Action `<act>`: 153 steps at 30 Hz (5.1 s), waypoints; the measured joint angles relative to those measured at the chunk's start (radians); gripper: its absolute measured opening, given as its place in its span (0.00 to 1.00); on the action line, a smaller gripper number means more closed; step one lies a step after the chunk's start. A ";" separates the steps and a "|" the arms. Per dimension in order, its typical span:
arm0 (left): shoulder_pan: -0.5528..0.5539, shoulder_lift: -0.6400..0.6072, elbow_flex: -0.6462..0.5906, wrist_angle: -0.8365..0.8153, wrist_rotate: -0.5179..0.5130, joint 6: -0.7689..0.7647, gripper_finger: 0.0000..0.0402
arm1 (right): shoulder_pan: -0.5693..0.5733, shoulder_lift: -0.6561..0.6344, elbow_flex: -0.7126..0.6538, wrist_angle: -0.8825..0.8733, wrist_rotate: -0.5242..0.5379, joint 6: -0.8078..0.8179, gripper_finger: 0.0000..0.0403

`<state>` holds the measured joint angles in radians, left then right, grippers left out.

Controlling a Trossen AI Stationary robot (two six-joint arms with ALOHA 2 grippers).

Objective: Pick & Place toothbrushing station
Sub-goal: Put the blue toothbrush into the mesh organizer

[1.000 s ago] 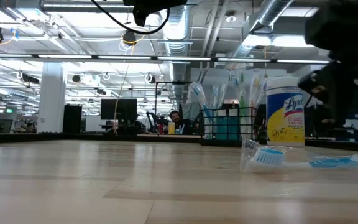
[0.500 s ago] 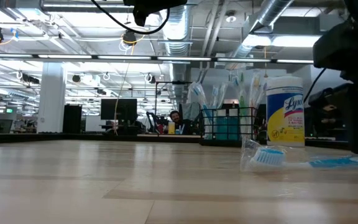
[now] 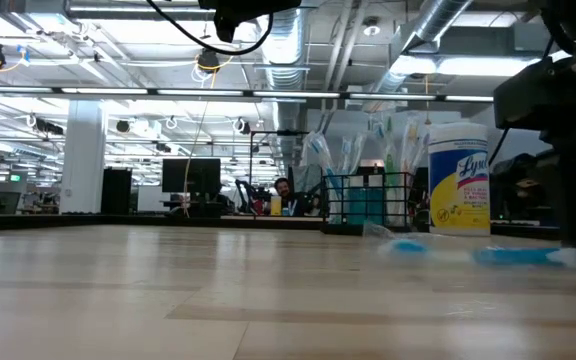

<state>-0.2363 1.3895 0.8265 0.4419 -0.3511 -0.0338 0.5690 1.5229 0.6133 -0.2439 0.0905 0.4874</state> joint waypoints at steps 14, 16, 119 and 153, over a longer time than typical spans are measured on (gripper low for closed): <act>0.000 0.000 0.000 0.000 0.000 0.000 0.26 | -0.019 -0.019 0.007 -0.038 0.041 -0.005 0.01; 0.000 0.000 0.000 0.000 0.000 0.000 0.26 | -0.026 -0.029 0.015 -0.069 0.051 -0.007 0.01; 0.138 0.224 0.000 0.660 0.323 0.107 0.01 | -0.291 -0.389 0.055 0.439 0.241 -0.488 0.00; 0.158 0.220 0.001 0.662 0.291 0.127 0.00 | -0.329 -0.360 0.055 0.429 0.202 -0.491 0.20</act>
<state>-0.0788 1.6093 0.8272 1.1038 -0.0601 0.0937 0.2398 1.1629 0.6685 0.1853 0.2925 -0.0034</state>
